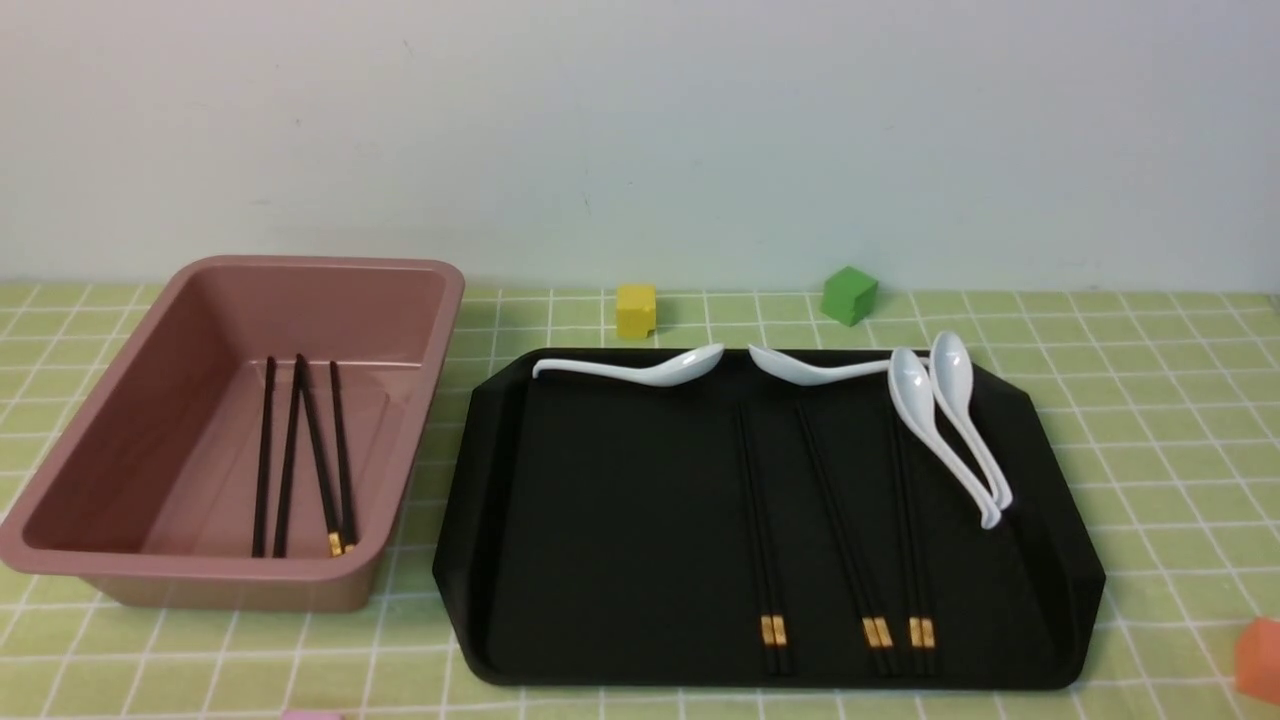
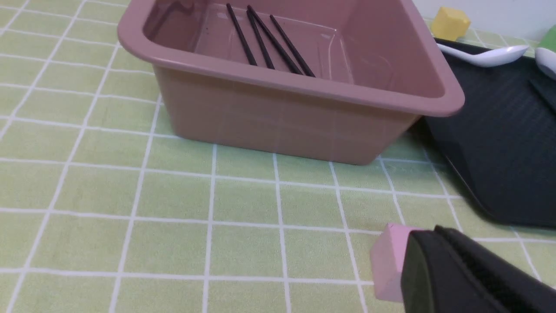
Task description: On green tablecloth take chopsticks from black tray and put them in box.
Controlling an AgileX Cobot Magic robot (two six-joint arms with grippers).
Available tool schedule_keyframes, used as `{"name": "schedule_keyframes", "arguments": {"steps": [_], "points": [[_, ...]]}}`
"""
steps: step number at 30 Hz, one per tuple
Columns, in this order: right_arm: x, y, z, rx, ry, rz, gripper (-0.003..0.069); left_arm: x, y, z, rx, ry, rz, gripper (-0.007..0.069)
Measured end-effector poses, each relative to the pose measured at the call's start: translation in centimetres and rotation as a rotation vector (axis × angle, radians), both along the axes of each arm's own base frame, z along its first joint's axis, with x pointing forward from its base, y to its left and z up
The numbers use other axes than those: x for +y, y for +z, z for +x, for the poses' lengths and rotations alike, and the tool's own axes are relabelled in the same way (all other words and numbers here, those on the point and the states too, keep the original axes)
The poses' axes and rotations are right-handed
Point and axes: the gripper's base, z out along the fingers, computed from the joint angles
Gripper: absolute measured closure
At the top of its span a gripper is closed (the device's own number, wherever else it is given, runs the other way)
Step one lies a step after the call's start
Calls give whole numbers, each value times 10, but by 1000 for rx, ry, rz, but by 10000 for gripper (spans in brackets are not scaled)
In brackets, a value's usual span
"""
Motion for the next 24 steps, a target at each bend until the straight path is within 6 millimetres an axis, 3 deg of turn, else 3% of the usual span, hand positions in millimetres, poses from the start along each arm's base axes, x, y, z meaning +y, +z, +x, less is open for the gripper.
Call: {"name": "schedule_keyframes", "arguments": {"steps": [24], "points": [[0,0,0,0,0,0,419,0,0,0,3,0,0,614]]}}
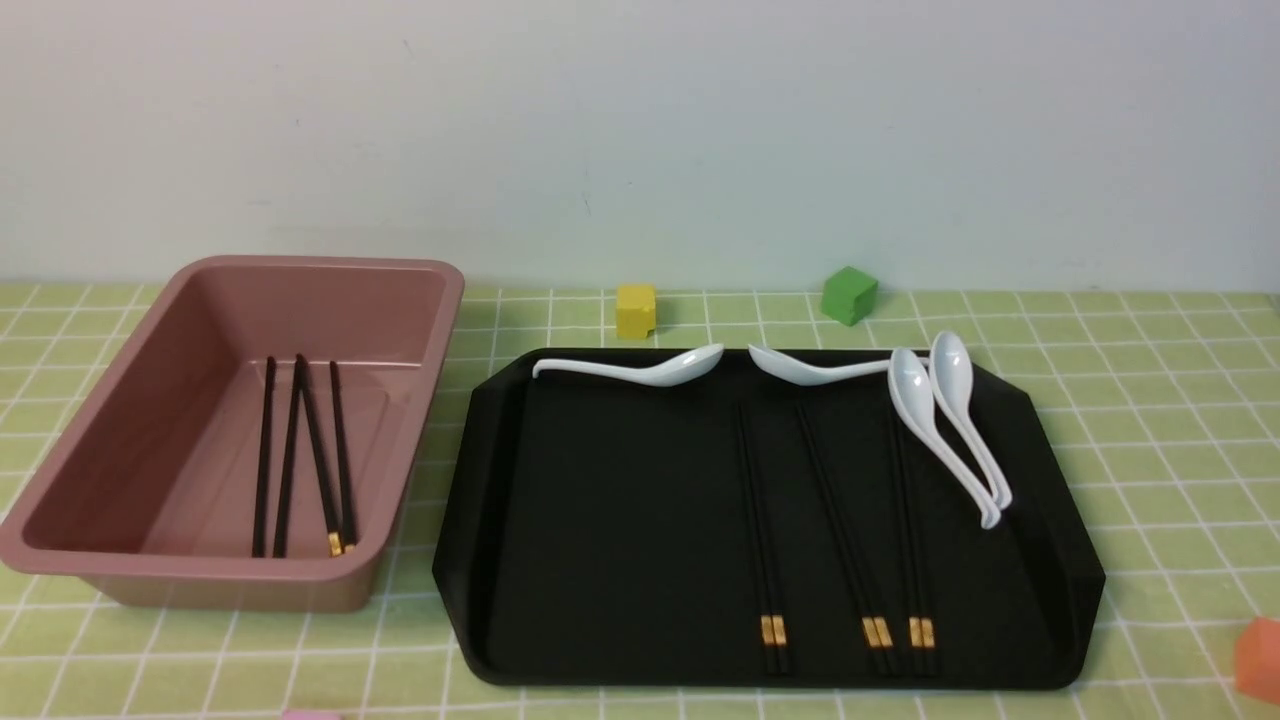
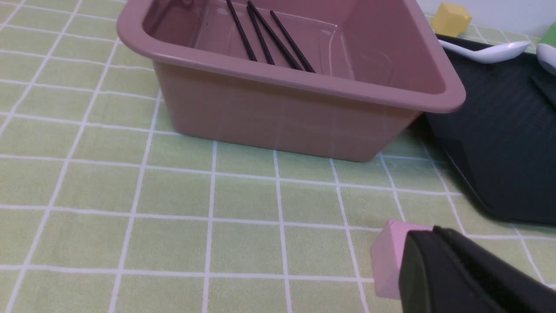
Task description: On green tablecloth take chopsticks from black tray and put them in box.
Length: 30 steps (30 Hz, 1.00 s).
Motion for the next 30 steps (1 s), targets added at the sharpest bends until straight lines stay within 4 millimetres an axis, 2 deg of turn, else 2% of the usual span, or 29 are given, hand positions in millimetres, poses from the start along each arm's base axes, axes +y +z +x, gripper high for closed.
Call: {"name": "schedule_keyframes", "arguments": {"steps": [30], "points": [[0,0,0,0,0,-1,419,0,0,0,1,0,0,589]]}}
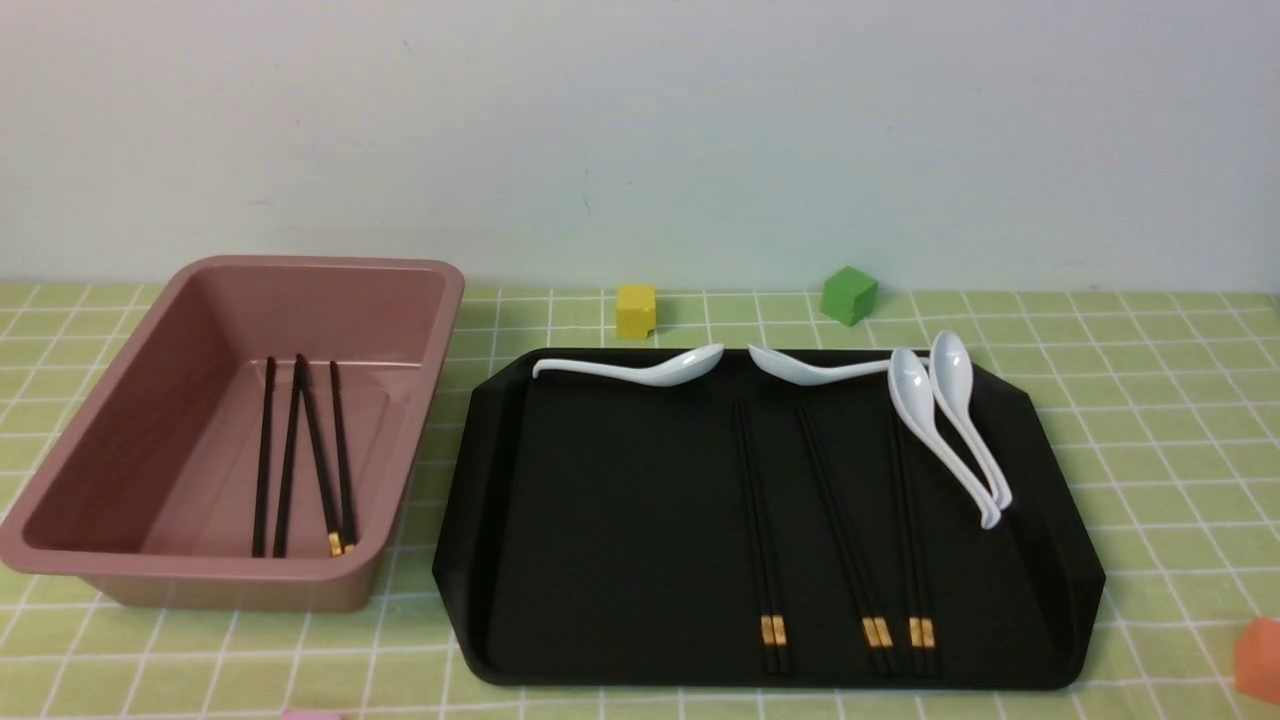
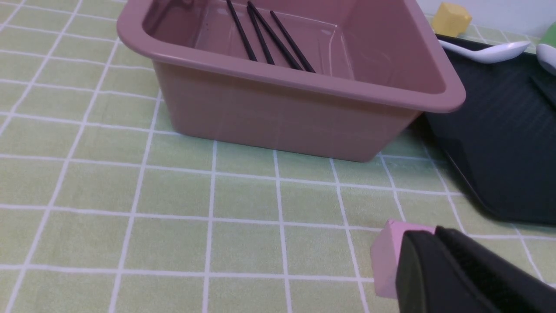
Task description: On green tablecloth take chopsticks from black tray and put them in box.
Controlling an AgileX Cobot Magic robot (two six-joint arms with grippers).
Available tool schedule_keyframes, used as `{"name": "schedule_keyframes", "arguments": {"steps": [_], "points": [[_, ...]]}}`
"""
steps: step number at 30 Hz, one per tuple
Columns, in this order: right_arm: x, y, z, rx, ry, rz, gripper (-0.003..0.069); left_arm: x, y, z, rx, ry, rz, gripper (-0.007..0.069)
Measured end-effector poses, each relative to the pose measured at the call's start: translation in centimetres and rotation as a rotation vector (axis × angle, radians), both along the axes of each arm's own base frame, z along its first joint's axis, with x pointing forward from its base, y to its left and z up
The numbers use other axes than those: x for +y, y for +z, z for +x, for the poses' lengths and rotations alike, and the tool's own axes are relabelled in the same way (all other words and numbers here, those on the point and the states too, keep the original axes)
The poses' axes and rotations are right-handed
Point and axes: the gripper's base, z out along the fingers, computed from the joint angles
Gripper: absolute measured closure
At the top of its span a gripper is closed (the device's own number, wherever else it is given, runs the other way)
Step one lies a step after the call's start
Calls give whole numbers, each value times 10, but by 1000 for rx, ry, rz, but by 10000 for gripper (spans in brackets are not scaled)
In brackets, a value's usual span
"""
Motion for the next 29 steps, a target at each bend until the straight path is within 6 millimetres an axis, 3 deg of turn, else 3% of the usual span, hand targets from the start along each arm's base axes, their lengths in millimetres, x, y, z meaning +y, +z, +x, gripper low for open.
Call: {"name": "schedule_keyframes", "arguments": {"steps": [29], "points": [[0,0,0,0,0,1,419,0,0,0,1,1,-2,579]]}}
